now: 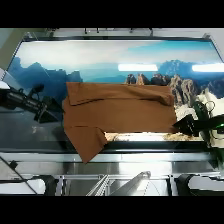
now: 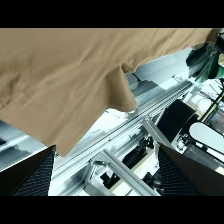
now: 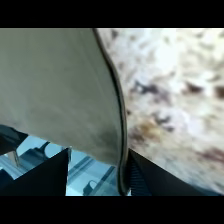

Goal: Fold the shirts.

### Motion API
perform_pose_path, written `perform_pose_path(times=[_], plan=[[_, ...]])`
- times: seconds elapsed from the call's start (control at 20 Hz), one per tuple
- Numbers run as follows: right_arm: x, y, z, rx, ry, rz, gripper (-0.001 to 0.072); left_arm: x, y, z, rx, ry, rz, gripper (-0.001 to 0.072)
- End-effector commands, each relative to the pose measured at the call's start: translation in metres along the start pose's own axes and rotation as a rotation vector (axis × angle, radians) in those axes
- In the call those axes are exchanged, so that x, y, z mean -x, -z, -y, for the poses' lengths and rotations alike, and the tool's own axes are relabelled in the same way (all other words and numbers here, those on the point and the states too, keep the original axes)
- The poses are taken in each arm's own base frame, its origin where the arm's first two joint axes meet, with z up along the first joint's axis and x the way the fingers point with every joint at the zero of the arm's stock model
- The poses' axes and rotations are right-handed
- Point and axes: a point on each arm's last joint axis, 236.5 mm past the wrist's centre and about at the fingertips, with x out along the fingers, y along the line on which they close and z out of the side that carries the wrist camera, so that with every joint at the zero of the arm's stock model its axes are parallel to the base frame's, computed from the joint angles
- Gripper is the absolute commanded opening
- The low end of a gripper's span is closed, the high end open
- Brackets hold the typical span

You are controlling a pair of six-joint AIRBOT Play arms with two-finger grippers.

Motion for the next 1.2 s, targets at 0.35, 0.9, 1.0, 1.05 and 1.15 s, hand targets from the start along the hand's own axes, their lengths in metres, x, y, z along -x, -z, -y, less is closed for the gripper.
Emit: perform_pose_path(times=[0.35,0.9,1.0,1.05,1.15], plan=[[-0.005,-0.017,-0.024,0.065,-0.128,0.086,0.0019,-0.073,0.065,-0.076,0.179,-0.109,-0.047,0.0704],[-0.003,-0.016,-0.036,0.07,-0.178,0.085,0.0019,-0.105,0.023,-0.032,0.114,0.272,0.037,0.0029],[-0.001,-0.013,-0.039,0.074,-0.191,0.07,0.0018,-0.096,0.038,-0.02,0.081,0.336,-0.017,0.0029],[0.001,-0.011,-0.041,0.072,-0.197,0.067,0.0019,-0.088,0.045,-0.014,0.071,0.361,-0.032,0.0029],[0.009,-0.01,-0.045,0.066,-0.207,0.078,0.0019,-0.067,0.056,-0.01,0.051,0.352,-0.022,0.0028]])
